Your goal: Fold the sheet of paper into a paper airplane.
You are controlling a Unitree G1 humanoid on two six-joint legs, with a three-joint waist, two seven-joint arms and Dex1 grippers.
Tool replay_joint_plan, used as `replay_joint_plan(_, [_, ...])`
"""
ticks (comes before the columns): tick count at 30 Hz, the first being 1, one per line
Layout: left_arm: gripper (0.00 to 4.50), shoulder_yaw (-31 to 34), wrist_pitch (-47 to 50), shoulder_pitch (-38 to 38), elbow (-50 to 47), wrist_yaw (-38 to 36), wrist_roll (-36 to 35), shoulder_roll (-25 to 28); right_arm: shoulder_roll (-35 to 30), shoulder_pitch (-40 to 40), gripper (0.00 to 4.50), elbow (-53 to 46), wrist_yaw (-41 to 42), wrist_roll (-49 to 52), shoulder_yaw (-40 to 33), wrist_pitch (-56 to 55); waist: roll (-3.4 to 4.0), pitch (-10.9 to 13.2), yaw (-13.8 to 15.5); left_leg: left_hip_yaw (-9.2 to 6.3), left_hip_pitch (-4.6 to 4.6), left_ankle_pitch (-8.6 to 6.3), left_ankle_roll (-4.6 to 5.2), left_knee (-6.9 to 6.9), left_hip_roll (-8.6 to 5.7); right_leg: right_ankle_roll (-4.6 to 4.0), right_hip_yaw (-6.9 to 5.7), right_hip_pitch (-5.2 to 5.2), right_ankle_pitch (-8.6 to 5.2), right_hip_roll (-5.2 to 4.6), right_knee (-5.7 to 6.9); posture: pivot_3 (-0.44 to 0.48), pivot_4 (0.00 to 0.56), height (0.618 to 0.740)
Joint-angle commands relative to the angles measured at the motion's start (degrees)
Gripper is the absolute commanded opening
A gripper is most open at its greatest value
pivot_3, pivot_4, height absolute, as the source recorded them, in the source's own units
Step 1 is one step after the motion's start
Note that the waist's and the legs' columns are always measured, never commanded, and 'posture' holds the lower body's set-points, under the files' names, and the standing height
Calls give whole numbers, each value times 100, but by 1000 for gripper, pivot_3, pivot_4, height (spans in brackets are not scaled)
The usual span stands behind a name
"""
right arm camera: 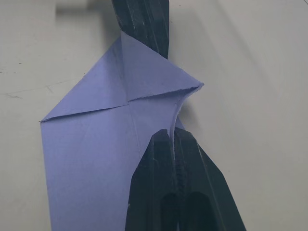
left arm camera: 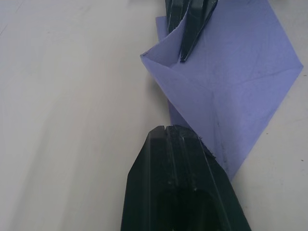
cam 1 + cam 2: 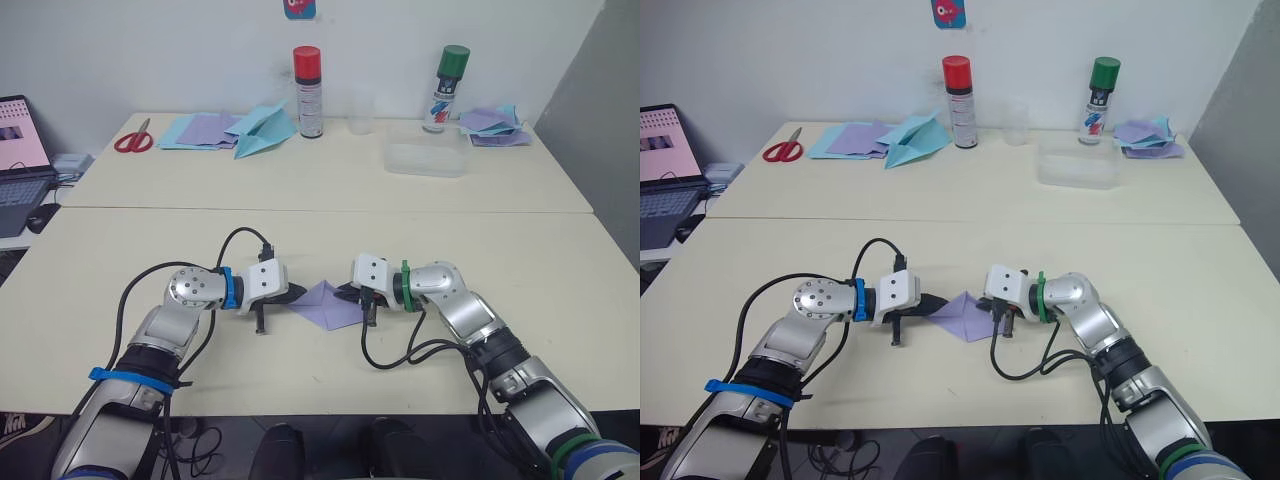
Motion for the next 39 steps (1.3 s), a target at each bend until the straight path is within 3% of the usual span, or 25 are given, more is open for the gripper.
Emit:
replay_joint_plan(1, [0,79,269,-35,35,-55,39,159,-69,37,63,203,-31,-187,112,71,0,0,-1,0,0,0,0,0,0,0,0,0,0,0,0,0,150,740])
replay_joint_plan(4, [0,389,713,-192,-325,-65,-263,297,-61,46,63,246,-40,-216,145,57,0,0,-11,-1,-1,0,0,1,0,0,-2,-1,0,2,1,0,150,740])
replay_joint_plan(9, [0,973,2623,-186,-1848,83,-1301,316,-55,72,63,229,-25,-195,151,131,-3,2,-6,-6,-8,0,0,2,2,0,-7,-3,0,3,-1,0,150,740])
replay_joint_plan(15, [0,820,3421,351,-3194,411,-1510,242,-66,96,63,197,-32,-178,127,142,-2,2,-21,-4,-2,0,0,0,1,1,7,-2,0,1,-1,0,150,740])
replay_joint_plan(19, [0,326,2741,777,-2799,758,-727,190,-50,97,63,165,-34,-152,119,154,-2,2,-14,-7,-1,0,0,0,2,0,0,-2,0,1,0,0,150,740])
replay_joint_plan(25, [0,123,2524,1030,-2360,858,-488,92,-69,98,63,215,-35,-163,114,140,-2,2,-11,-4,-2,0,0,0,2,-1,2,-3,-1,-1,-1,0,150,740])
replay_joint_plan(36, [0,207,3537,1154,-1973,825,-878,-148,25,104,63,2,15,106,-71,333,-2,-4,-4,-4,1,0,0,2,-1,0,1,1,0,-2,0,0,150,740])
replay_joint_plan(39, [0,61,3732,1232,-1975,800,-779,-45,-26,133,577,-353,194,491,-310,774,-2,-4,-7,-4,2,0,0,0,0,-1,2,0,-1,-2,-1,0,150,740])
